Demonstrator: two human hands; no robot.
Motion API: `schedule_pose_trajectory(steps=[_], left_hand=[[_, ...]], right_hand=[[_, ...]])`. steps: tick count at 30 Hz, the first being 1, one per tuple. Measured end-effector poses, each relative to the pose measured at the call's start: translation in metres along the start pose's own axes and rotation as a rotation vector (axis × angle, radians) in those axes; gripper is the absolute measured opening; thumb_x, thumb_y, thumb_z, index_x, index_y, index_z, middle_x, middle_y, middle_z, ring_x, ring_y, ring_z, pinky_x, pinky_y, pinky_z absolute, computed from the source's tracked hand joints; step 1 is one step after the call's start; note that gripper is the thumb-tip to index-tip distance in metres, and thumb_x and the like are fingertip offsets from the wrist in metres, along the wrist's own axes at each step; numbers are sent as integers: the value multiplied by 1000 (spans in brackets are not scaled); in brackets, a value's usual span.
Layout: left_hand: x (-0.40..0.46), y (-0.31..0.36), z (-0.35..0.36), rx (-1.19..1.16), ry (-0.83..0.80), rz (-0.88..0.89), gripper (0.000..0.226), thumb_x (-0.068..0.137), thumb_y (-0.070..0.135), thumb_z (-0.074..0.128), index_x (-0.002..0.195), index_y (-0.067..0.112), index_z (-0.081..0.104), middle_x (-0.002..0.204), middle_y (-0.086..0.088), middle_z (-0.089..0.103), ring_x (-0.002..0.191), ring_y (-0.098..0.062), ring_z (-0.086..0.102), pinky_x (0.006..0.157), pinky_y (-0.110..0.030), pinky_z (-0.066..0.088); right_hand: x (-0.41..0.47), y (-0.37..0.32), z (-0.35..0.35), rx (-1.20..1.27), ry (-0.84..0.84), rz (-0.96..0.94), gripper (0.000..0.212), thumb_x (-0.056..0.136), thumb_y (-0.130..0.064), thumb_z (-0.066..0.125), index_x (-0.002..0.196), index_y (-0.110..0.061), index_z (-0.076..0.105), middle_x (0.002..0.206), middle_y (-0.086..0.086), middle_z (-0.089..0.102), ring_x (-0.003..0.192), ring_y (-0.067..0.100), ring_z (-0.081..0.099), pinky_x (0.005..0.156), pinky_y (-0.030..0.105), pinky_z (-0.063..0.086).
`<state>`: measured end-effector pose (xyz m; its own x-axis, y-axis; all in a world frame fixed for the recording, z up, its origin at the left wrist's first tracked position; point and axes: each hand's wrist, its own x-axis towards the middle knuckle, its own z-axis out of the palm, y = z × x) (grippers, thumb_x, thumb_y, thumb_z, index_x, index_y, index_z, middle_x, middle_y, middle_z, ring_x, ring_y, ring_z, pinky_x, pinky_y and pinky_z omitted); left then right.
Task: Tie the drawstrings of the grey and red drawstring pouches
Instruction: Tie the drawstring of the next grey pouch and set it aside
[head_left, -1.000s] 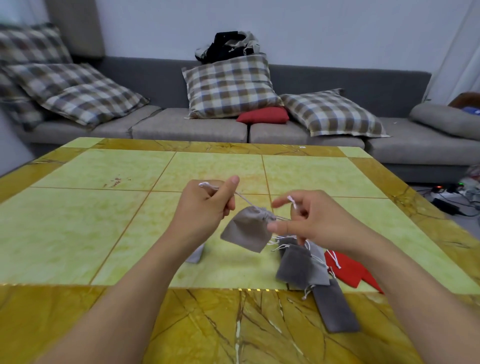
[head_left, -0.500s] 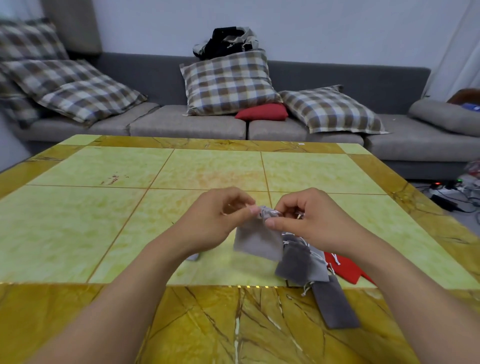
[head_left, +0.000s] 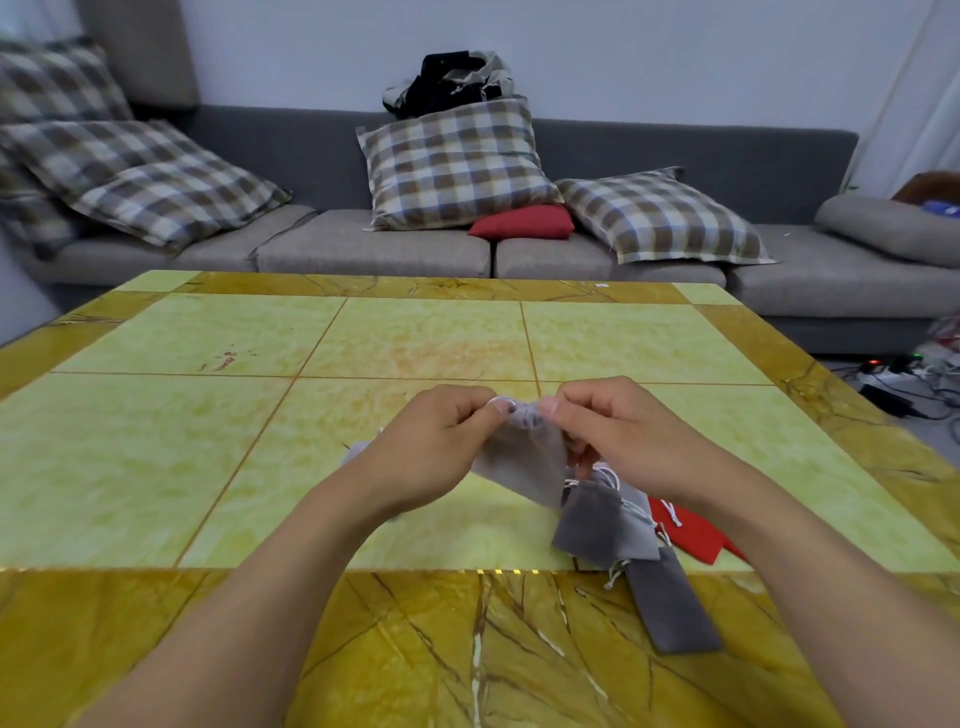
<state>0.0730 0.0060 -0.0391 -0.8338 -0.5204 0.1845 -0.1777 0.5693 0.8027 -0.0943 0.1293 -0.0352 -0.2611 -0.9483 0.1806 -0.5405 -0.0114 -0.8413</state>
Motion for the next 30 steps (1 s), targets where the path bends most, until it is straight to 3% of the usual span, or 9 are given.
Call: schedule_pose_trajectory(steps=[3,7,11,14,16,19,23,28,30], left_hand=[[-1,4,-7,-54,-5,-19,42,102,21,40,60,17,37,58,6,32,53,-11,25,53,-30,23],[-4,12,-9,-163,16,10,43,103,20,39,61,19,34,61,10,29,53,-7,24,53,-24,22],[-5,16,-8,-243,23,46,35,102,18,44,74,4,60,89,3,56,60,1,44,59,-13,35],[-7,19,-5,-391,-33,-12,35,103,23,43,83,4,64,75,10,66,50,-1,41,51,-13,35],[-7,18,-5,-432,-42,-47,33,103,25,44,87,6,67,62,10,64,48,-1,45,50,-12,39],[-5,13,-8,-484,-74,-77,32,100,31,48,95,11,72,71,-4,65,62,-13,50,59,-21,44],[-5,12,-11,-482,-122,-77,23,100,23,50,106,16,72,80,4,66,67,-13,49,60,-21,42],[-7,13,-9,-427,-116,-70,20,99,17,54,106,15,73,79,3,65,62,-8,43,54,-19,36],[-7,14,-8,-450,-116,-64,18,98,13,56,106,12,72,77,3,65,62,-7,49,53,-20,38]], right_hand=[[3,1,-2,42,34,33,40,99,-24,57,70,3,53,61,11,52,58,25,52,61,44,49],[2,0,1,64,-9,43,41,99,-19,57,71,10,48,61,9,51,62,24,49,60,41,46],[0,-6,4,43,-38,43,41,99,-19,58,60,-7,48,58,4,49,59,20,50,60,36,46],[0,-6,4,45,-49,28,39,98,-18,59,62,-8,49,58,4,48,58,16,49,59,32,44],[-2,-5,2,14,-73,13,35,97,-20,61,69,0,53,64,9,48,62,19,49,62,33,42],[-2,-5,-2,-76,-39,-9,24,95,-25,63,77,-9,65,85,7,57,78,16,56,76,27,44],[0,-6,-4,-97,55,-18,32,97,-28,58,66,-20,62,109,1,56,101,13,57,88,26,40],[0,-8,-2,-15,111,-106,38,99,-29,53,74,-2,62,79,17,60,71,28,53,70,39,43],[-1,-8,-1,-6,79,-95,33,99,-26,54,73,-8,62,66,8,59,63,26,52,67,46,46]])
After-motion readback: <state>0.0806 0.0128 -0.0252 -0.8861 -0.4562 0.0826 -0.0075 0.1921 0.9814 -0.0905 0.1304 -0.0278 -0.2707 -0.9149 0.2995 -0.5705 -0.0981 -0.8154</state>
